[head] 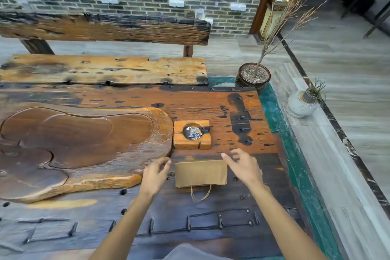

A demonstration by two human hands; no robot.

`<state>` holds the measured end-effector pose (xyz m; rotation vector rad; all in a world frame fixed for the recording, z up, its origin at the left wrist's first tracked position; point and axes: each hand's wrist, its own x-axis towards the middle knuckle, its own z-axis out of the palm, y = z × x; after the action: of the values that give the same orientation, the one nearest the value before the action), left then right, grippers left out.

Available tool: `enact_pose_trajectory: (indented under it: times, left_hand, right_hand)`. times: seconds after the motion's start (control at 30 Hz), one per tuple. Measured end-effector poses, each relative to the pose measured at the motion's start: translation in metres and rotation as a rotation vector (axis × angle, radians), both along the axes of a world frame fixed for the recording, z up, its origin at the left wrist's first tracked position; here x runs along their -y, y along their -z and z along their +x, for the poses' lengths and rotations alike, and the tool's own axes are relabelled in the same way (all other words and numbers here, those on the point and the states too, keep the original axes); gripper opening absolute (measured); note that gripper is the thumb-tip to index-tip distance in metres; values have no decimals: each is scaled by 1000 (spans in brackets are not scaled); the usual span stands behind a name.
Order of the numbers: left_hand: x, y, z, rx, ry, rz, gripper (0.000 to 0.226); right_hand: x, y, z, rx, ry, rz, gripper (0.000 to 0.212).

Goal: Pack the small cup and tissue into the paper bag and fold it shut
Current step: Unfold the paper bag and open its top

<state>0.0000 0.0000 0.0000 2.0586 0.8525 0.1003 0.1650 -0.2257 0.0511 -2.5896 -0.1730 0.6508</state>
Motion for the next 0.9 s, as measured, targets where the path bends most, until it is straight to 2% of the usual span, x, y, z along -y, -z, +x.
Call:
enact_pose_trajectory:
  times: [0.1, 0.2, 0.3, 0.43, 0.63, 0.9]
  left_hand:
    - [-4, 16, 11, -89, -124, -179, 18]
    - [-5, 35, 23, -176, -245, -404, 35]
    - [-2, 56, 32, -198, -307, -526, 41]
    - [3, 72, 41, -193, -357, -559, 44]
    - [0, 80, 43, -206, -369, -579, 43]
    - [0, 65, 51, -207, -394, -637, 17]
  right_hand:
    - [1, 25, 23, -149, 119, 88, 61]
    - [-1, 47, 35, -267, 217, 136, 44]
    - [-5, 69, 39, -358, 236, 175, 51]
    - [-12, 82, 43, -444, 286, 233, 55]
    - [-15, 89, 49, -458, 277, 255, 44]
    - [-17, 88, 54, -516, 330, 249, 35]
